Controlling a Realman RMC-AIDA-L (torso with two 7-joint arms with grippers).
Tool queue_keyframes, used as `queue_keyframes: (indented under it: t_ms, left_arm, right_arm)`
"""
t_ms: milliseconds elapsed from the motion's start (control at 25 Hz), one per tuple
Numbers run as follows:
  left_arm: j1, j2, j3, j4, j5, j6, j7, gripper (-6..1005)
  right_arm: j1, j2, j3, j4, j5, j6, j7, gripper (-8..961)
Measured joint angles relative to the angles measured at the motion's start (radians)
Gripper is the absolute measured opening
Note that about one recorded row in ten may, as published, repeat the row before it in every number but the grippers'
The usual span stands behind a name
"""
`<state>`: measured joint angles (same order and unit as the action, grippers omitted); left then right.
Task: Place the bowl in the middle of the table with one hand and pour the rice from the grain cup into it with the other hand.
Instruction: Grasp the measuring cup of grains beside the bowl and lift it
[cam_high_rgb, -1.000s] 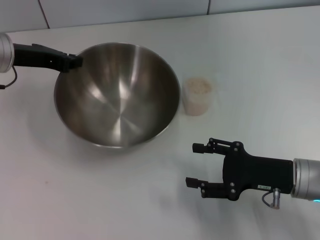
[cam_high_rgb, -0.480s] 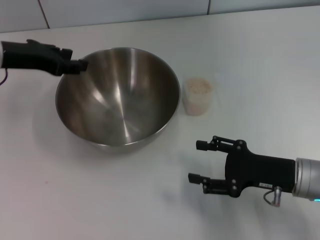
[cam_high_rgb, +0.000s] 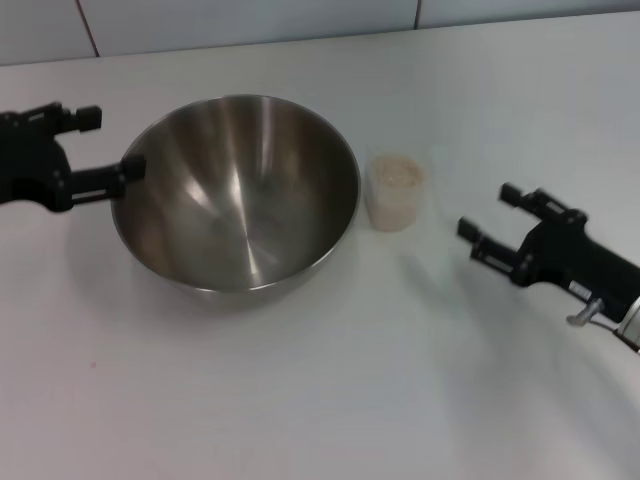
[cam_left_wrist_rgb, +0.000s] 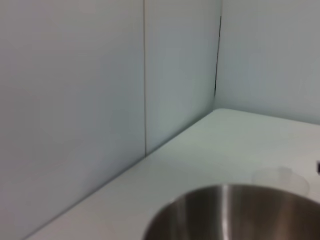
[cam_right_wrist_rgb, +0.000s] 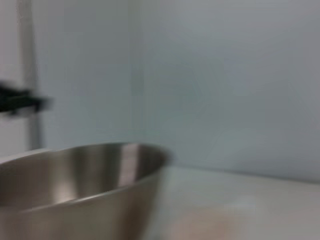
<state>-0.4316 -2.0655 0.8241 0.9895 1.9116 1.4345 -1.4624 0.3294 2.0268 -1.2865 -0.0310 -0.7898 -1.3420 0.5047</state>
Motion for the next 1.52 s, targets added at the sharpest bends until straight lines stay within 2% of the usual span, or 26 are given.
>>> queue_keyframes:
  t_ms: [40,240,440,840,1520]
  left_arm:
    - [0.025,0.001,0.007,-0.003,-0.008,0.005,0.02,800]
    - [0.041,-0.001,0.009,-0.032,-0.009,0.007,0.046,814]
    - [0.039,0.0,0.014,-0.048,-0.003,0.008,0.047,814]
    - [0.028,0.004,0.058,-0.052,0.001,0.004,0.04,815]
    - [0.024,0.003,0.061,-0.052,0.007,0.004,0.036,814]
  right_arm:
    - [-0.021,0.019,0.057,-0.05,0.0,0.053,0.0,769]
    - [-0.021,0.046,0.091,-0.133,0.0,0.185,0.008,769]
    - [0.016,0.048,0.092,-0.145,-0.002,0.24,0.043,769]
    - [0.048,0.051,0.078,-0.145,-0.011,0.268,0.075,769]
    - [0.101,0.053,0.068,-0.138,-0.017,0.316,0.1,769]
